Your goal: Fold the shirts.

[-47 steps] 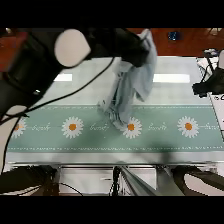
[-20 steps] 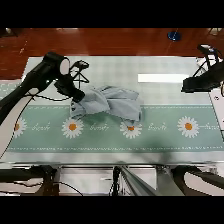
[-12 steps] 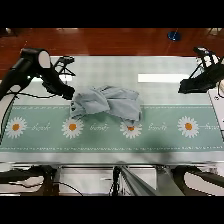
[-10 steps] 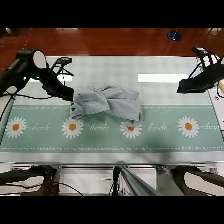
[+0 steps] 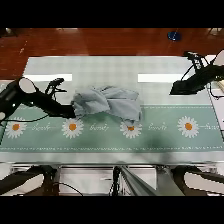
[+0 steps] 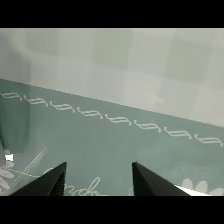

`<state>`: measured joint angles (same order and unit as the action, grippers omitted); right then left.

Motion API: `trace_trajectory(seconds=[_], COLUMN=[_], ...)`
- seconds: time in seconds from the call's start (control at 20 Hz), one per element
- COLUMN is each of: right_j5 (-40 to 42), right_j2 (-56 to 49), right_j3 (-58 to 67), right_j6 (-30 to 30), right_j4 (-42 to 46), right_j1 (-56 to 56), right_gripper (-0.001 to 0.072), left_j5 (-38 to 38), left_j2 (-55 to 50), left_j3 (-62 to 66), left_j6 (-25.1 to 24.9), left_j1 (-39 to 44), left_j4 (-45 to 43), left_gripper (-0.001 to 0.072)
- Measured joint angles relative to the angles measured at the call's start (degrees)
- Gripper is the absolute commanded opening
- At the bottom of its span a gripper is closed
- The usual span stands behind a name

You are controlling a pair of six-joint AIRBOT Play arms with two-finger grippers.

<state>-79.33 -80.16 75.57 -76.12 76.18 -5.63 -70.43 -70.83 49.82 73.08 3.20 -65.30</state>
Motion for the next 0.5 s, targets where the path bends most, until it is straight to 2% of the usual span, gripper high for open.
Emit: trace_trajectory(seconds=[0.15, 0.25, 0.5], right_j5=[0.2, -0.2, -0.9], right_j2=[-0.3, -0.4, -0.5], right_j3=[0.0, 0.0, 0.0], right_j6=[0.5, 1.0, 2.3], right_j4=[-1.3, -2.0, -4.1], right_j1=[0.0, 0.0, 0.0], right_gripper=[0.0485, 0.0586, 0.0595], left_j5=[4.5, 7.9, 16.2], left_j2=[0.3, 0.1, -1.2], left_j3=[-2.7, -3.5, -4.2], left_j6=[-1.2, -1.7, -3.5], left_j1=[-0.7, -0.8, -0.9], left_j4=[2.1, 2.8, 3.5], left_gripper=[0.0632, 0.0631, 0.0631])
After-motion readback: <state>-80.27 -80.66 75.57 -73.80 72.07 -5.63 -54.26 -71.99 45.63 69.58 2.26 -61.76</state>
